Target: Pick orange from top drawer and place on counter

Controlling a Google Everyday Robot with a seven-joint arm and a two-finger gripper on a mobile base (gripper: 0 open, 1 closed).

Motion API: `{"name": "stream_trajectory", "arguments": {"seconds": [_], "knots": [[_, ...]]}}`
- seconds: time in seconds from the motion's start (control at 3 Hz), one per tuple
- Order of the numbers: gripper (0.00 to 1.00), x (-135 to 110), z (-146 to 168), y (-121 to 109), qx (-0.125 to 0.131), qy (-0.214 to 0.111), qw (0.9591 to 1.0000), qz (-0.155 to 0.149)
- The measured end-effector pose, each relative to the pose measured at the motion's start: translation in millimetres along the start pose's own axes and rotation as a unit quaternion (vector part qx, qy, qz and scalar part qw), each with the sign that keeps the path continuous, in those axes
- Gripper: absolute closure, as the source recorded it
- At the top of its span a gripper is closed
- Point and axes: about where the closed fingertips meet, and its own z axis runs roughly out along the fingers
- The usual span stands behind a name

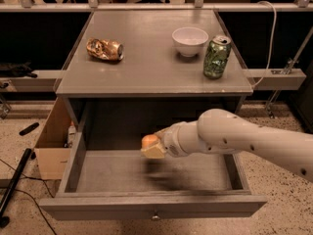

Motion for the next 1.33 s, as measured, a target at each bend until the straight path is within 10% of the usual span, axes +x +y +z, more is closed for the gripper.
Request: {"name": "stream_trajectory", "arguments": {"seconds": [1.33], "knots": [[1.00,-130,-206,-48,0.046,-0.046,0.9937,-0.091]]}}
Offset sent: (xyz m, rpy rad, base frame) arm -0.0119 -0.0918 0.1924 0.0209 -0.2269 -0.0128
